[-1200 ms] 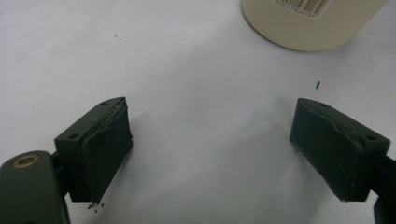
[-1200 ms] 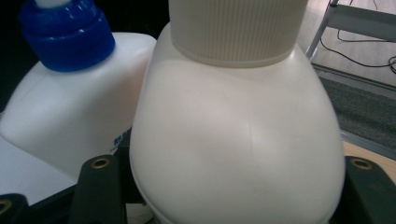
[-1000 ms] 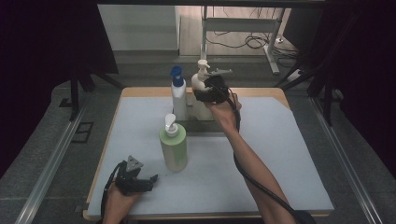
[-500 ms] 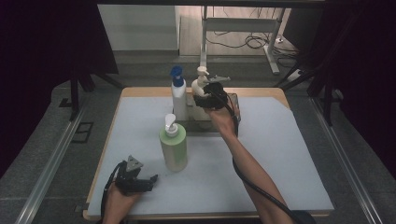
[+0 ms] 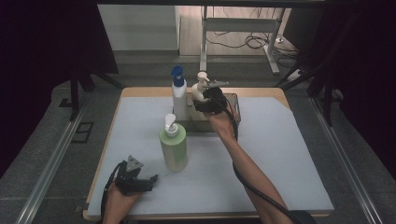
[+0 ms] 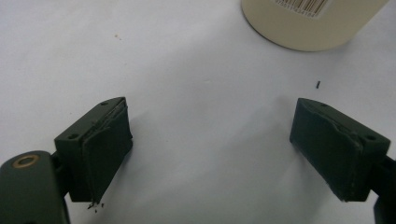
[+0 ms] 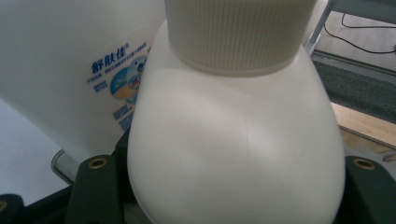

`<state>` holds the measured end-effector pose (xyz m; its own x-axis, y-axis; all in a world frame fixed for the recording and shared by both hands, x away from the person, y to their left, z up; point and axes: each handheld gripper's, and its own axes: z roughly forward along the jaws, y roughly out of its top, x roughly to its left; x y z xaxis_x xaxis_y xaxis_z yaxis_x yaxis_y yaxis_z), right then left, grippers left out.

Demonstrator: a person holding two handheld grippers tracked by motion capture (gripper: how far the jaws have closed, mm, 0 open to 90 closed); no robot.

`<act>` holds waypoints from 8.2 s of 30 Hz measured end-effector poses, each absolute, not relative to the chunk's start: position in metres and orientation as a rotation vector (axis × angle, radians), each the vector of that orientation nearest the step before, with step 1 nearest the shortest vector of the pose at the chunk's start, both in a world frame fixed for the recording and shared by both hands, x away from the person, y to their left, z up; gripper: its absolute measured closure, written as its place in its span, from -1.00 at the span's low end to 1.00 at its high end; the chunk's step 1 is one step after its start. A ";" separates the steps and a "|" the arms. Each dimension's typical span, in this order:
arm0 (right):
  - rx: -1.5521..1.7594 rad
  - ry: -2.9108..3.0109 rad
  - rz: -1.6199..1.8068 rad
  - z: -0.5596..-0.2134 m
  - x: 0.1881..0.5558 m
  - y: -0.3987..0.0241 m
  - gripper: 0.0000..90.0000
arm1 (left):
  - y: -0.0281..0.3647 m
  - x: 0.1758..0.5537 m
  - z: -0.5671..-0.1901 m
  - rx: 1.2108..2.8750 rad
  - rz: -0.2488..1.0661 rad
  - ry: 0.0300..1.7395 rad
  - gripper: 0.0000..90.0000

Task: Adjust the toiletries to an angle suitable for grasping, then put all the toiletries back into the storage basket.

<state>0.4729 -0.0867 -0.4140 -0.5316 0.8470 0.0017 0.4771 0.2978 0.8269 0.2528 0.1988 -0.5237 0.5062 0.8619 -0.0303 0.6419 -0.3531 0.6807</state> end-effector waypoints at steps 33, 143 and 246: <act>1.128 2.243 1.157 -0.419 0.437 -0.126 0.05 | 0.199 0.253 -0.524 2.110 0.445 1.225 -0.73; 1.136 2.332 1.137 -0.443 0.447 -0.122 0.34 | 0.199 0.253 -0.524 2.109 0.444 1.226 -0.73; 0.637 2.587 1.333 -0.423 0.333 -0.061 -1.00 | 0.198 0.253 -0.524 2.103 0.445 1.229 -0.73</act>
